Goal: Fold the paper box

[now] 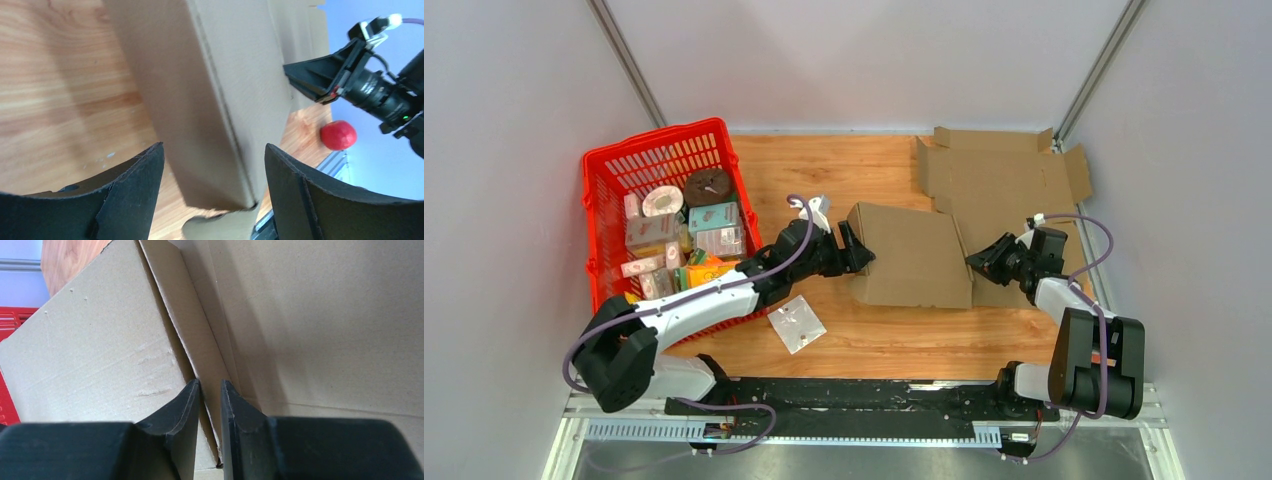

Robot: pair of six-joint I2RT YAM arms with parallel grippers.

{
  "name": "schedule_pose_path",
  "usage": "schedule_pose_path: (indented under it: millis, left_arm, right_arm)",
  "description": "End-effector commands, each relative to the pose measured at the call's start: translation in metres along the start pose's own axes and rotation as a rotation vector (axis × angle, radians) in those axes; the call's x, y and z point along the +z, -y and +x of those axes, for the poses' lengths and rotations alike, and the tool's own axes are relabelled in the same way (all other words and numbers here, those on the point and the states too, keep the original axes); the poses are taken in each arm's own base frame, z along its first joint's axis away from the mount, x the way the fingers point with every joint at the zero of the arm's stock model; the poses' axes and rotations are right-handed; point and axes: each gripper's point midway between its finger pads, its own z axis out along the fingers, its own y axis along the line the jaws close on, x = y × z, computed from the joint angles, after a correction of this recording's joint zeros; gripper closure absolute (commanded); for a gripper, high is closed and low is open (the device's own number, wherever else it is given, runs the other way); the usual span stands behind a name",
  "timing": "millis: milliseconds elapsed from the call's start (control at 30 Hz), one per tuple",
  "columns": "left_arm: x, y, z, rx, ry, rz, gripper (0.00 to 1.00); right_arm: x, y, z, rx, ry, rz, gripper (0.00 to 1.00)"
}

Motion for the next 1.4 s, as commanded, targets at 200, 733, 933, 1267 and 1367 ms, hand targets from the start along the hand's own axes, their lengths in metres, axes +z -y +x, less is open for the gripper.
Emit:
schedule_pose_path:
  millis: [200, 733, 933, 1267, 1367]
  left_arm:
    - [-0.004, -0.035, 0.024, -0.026, -0.058, -0.135, 0.18]
    - [0.022, -0.012, 0.033, -0.122, -0.102, -0.011, 0.17]
    - [0.004, -0.042, 0.028, -0.059, -0.074, -0.165, 0.17]
    - [0.024, -0.025, 0.033, -0.094, -0.097, -0.067, 0.17]
    - [0.031, -0.021, 0.038, -0.108, -0.125, -0.045, 0.17]
  right_arm:
    - [0.001, 0.018, 0.010, 0.014, -0.020, 0.065, 0.77]
    - [0.003, 0.019, 0.010, 0.021, -0.021, 0.067, 0.77]
    - [0.003, 0.022, 0.009, 0.033, -0.018, 0.075, 0.77]
    - [0.004, 0.026, 0.012, 0.050, -0.032, 0.079, 0.77]
    - [0.004, 0.026, 0.011, 0.053, -0.031, 0.079, 0.77]
